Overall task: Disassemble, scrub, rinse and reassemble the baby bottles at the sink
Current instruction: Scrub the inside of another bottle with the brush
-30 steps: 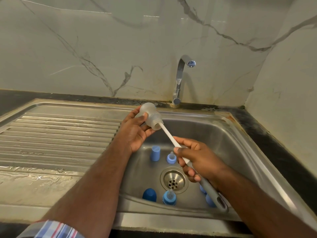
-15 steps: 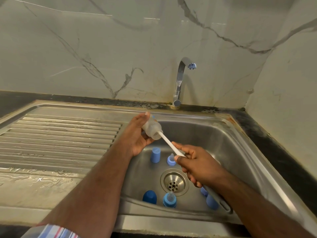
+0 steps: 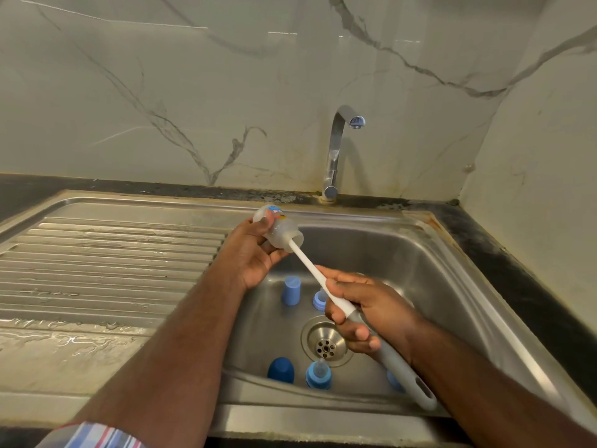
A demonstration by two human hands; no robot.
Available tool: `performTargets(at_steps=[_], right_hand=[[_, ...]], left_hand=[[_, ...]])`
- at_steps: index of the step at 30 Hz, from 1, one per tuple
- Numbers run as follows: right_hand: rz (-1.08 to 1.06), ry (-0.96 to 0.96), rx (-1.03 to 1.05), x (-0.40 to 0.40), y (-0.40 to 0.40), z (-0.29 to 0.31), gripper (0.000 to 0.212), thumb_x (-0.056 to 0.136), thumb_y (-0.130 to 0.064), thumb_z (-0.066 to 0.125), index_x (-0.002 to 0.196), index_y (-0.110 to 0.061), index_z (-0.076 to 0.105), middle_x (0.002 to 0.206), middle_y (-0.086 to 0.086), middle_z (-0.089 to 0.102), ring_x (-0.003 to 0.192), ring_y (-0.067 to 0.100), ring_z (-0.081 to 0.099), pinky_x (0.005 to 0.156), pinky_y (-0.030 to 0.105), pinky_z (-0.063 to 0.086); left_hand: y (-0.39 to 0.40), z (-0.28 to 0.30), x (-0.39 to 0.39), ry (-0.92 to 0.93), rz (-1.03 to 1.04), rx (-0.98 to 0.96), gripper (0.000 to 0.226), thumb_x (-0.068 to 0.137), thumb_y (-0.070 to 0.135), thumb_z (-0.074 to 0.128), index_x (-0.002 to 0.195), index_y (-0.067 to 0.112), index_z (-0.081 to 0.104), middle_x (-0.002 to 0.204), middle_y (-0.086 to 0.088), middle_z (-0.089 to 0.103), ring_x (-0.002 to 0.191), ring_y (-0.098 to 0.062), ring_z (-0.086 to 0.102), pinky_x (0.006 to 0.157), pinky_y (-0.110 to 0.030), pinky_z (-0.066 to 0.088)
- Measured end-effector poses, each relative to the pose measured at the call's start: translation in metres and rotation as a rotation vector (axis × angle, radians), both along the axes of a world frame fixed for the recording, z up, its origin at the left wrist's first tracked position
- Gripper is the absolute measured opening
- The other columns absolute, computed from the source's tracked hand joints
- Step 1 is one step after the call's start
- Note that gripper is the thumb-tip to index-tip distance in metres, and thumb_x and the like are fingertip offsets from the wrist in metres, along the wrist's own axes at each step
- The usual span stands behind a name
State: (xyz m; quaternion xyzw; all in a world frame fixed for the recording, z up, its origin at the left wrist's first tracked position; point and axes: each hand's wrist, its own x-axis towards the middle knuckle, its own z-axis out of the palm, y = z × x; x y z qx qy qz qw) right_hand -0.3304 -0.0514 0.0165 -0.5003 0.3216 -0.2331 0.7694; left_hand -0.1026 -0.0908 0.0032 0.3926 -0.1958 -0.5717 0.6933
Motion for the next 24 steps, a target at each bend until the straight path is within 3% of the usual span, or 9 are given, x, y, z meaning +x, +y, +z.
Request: performTargets(at_steps=[2,6,9,12,14,20,24], right_hand=[[-0.018,0.149,-0.159,-0.0001,0.0005,-0.0026,0.036,0.104,-0.016,0.047,0.131,-0.034,0.063,0.067,0.01,0.053,0.038,0.012,0.037,0.034,0.017,0.029],[-0.087,0.384,-0.412,-0.0002,-0.0007,-0.007,0.037,0.102,-0.021,0.053,0.131,-0.042,0.061,0.064,0.005,0.053,0.038,0.012,0.04,0.036,0.02,0.03],[-0.136,0.256,-0.309,0.0008,0.001,-0.0049,0.036,0.103,-0.018,0.051,0.134,-0.034,0.06,0.067,0.007,0.055,0.038,0.012,0.04,0.034,0.018,0.03],[-0.089,0.039,-0.063,-0.0001,0.0016,-0.0005,0.033,0.103,-0.015,0.048,0.131,-0.027,0.062,0.068,0.01,0.053,0.037,0.011,0.036,0.032,0.016,0.029],[-0.033,-0.009,-0.011,0.0002,0.0022,0.0003,0.034,0.103,-0.014,0.047,0.131,-0.027,0.063,0.068,0.011,0.051,0.037,0.01,0.035,0.031,0.015,0.028],[-0.048,0.312,-0.363,-0.0004,-0.002,-0.0063,0.036,0.102,-0.019,0.052,0.129,-0.04,0.064,0.066,0.009,0.054,0.039,0.013,0.039,0.036,0.019,0.03],[-0.116,0.161,-0.19,0.0017,-0.0016,-0.0056,0.032,0.103,-0.016,0.05,0.128,-0.029,0.064,0.066,0.009,0.054,0.037,0.012,0.037,0.033,0.016,0.029]], left_hand=[[0.0005,-0.0001,-0.0004,-0.013,0.005,-0.001,0.044,0.096,0.019,0.065,0.135,0.002,0.053,0.119,-0.022,0.066,0.087,-0.029,0.074,0.061,-0.04,0.061],[0.0007,-0.0035,-0.0002,-0.027,-0.004,-0.002,0.04,0.097,0.015,0.064,0.133,0.004,0.053,0.131,-0.026,0.061,0.102,-0.035,0.07,0.065,-0.044,0.062],[0.0016,-0.0017,0.0004,-0.009,-0.002,-0.028,0.041,0.098,0.016,0.063,0.135,0.004,0.051,0.125,-0.025,0.063,0.095,-0.034,0.073,0.065,-0.045,0.062],[0.0027,-0.0001,0.0003,0.01,-0.007,-0.056,0.028,0.1,0.015,0.06,0.126,0.006,0.055,0.113,-0.021,0.066,0.081,-0.029,0.076,0.062,-0.042,0.062],[0.0031,0.0014,0.0004,0.011,-0.017,-0.067,0.022,0.101,0.015,0.058,0.121,0.008,0.057,0.108,-0.019,0.067,0.078,-0.027,0.076,0.061,-0.041,0.062],[0.0031,0.0001,0.0006,-0.03,-0.018,-0.059,0.02,0.101,0.013,0.057,0.121,0.008,0.058,0.116,-0.022,0.064,0.1,-0.034,0.068,0.063,-0.044,0.063],[0.0044,0.0008,0.0001,-0.006,-0.023,-0.053,0.018,0.101,0.01,0.056,0.119,0.008,0.058,0.106,-0.02,0.068,0.079,-0.029,0.076,0.059,-0.043,0.062]])
